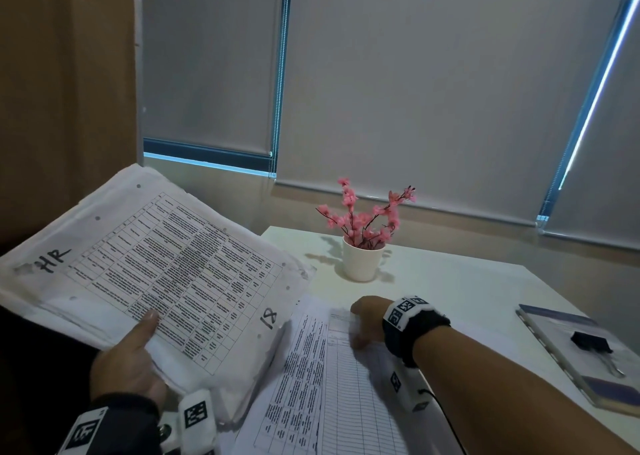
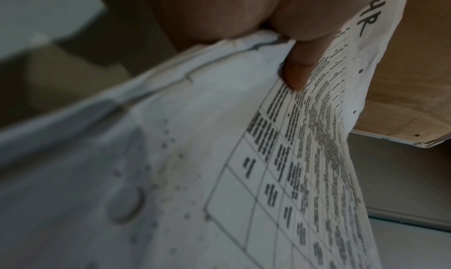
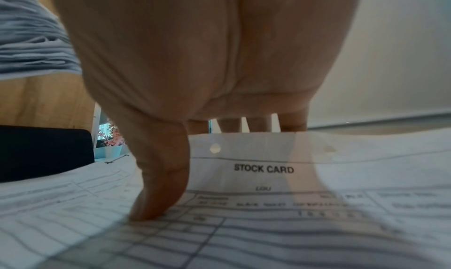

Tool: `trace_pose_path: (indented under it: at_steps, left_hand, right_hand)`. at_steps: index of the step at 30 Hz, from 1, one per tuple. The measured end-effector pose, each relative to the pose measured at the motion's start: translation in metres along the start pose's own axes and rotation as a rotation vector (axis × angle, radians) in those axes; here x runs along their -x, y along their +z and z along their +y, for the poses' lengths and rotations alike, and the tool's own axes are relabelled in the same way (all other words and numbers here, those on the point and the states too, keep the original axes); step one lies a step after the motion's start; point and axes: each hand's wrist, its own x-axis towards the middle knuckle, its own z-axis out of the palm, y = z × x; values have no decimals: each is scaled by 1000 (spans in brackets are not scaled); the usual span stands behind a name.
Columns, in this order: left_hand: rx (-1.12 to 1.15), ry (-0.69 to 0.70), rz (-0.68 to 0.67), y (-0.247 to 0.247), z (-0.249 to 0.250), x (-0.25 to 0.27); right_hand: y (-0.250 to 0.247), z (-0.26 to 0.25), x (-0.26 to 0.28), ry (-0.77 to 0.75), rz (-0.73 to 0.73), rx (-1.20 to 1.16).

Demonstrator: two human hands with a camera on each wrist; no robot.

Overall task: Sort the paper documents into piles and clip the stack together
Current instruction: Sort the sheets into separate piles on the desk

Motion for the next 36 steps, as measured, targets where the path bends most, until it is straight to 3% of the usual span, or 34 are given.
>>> trace_pose_path:
  at_steps: [4, 8, 12, 17, 27, 32, 36]
  left_hand:
    - [-120, -21, 75, 0, -1, 0]
    - [-113, -54, 80, 4, 3, 10]
    - [-113, -38, 93, 6, 5, 13]
    - [-80, -57, 81, 11, 10, 19]
    - [-163, 185, 196, 26, 28, 56]
    - [-239, 352, 134, 48, 41, 90]
    - [-361, 402, 51, 74, 41, 107]
  right_hand:
    - [-1, -1, 3, 20, 36, -37]
    - [20, 25, -37, 61, 44, 8]
    - [-1, -6, 13, 29, 95, 19]
    - [-3, -2, 23, 28, 144, -53]
    - [-53, 17, 106, -163, 258, -62]
    - [-85, 29, 171, -231, 311, 12]
    - [-110, 37, 209, -319, 432, 45]
